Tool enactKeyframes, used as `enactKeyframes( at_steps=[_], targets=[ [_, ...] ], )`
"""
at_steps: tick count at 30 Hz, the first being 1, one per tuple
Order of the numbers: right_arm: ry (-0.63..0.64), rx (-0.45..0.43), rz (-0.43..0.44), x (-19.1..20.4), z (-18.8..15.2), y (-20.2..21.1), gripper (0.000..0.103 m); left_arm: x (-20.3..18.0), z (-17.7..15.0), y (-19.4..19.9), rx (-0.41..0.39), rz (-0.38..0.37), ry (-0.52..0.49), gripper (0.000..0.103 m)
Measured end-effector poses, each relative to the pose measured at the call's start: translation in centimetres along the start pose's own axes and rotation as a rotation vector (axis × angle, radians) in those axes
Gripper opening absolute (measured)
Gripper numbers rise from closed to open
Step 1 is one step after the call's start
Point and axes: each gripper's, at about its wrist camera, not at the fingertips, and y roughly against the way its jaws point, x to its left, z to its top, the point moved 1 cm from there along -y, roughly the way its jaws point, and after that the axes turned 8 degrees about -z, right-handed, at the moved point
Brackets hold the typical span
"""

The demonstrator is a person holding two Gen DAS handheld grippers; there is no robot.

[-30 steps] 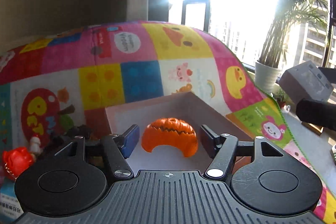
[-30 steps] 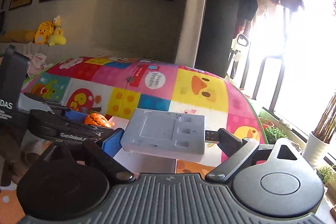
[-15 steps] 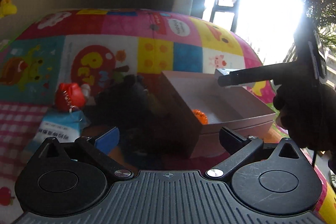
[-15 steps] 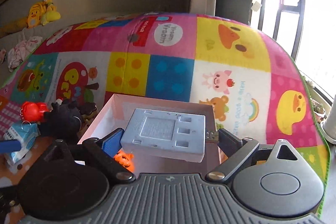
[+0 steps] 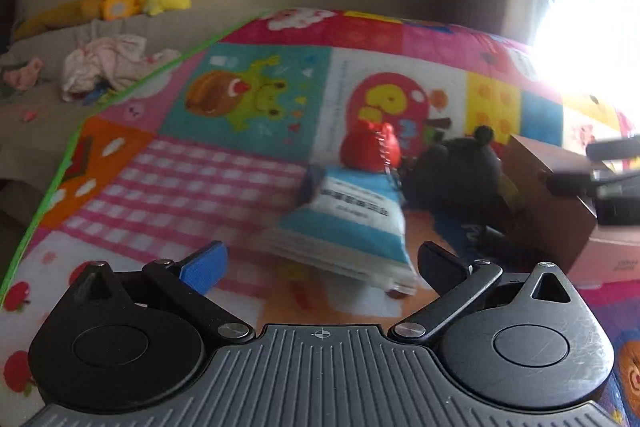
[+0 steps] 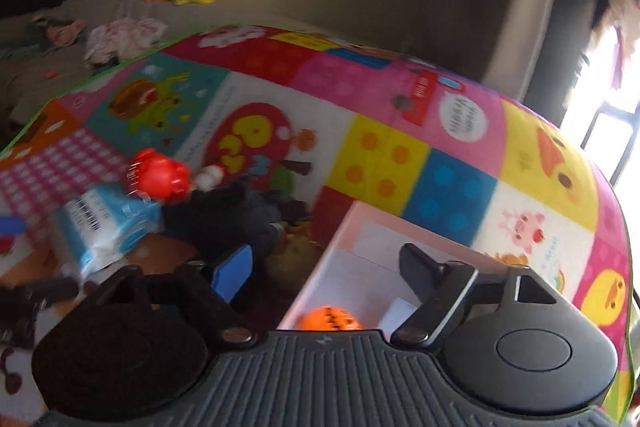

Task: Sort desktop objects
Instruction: 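Open the left tool over the box while the right tool releases the white device inside, then grasp the red keychain ball with the left tool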

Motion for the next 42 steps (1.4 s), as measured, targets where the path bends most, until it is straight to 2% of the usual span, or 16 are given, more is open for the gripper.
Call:
enactKeyframes(
  at_steps=[2,4,8,14,15,16,20,24,28,30,32,35,37,39,42],
  targets=[
    [0.079,0.020,0.066,2.8,-0.4,0.1,0.055,1.3,0.2,-0.1,0.014,0.001,0.056,0.103],
    [0.126,0.042,0.089,5.1,-0.9,-0.5,0.055,2.3,0.1,-0.2,0.024,-0.009,0.110,0.103],
    [0.130,0.093,0.076,7.1,-1.7,-2.6,0.051,2.7,0.0,-0.4,0.037,-0.027,0.140,0.103],
    [0.136,0.104,0.032,6.9,-2.6,-4.6,0.050,2.4,-0.3,-0.8,0.045,-0.026,0.137,0.103],
    [0.136,0.107,0.031,6.8,-2.6,-4.6,0.048,2.4,-0.3,-0.8,0.046,-0.023,0.137,0.103],
    [0.133,0.121,0.037,6.7,-2.7,-4.6,0.034,2.4,-0.3,-0.8,0.047,-0.020,0.137,0.103],
    [0.121,0.119,0.078,6.0,-2.9,-2.9,0.019,2.3,-0.3,-0.6,0.035,-0.016,0.138,0.103],
    [0.111,0.139,0.183,5.4,-4.2,0.6,0.018,2.1,-0.3,-0.5,0.022,-0.023,0.123,0.103],
    [0.086,0.140,0.218,4.1,-6.6,3.8,0.018,1.5,-0.2,-0.6,0.028,-0.026,0.087,0.103],
    [0.037,0.142,0.208,3.1,-7.6,4.8,0.023,0.9,0.0,-0.9,0.043,-0.039,0.045,0.103],
    [-0.008,0.142,0.168,2.4,-8.6,5.5,0.042,0.1,0.4,-1.4,0.040,-0.051,-0.014,0.103],
    [-0.093,0.148,0.159,1.5,-9.8,6.2,0.061,-1.8,1.4,-2.6,0.003,-0.017,-0.145,0.103],
    [-0.134,0.153,0.158,1.2,-10.3,6.3,0.065,-2.8,2.3,-3.6,-0.015,0.003,-0.209,0.103],
    [-0.164,0.153,0.150,1.0,-10.5,6.0,0.069,-3.3,3.4,-4.5,-0.020,-0.002,-0.220,0.103],
    [-0.219,0.162,0.124,0.5,-10.8,5.6,0.084,-4.1,5.1,-5.4,-0.037,-0.037,-0.237,0.103]
  ],
)
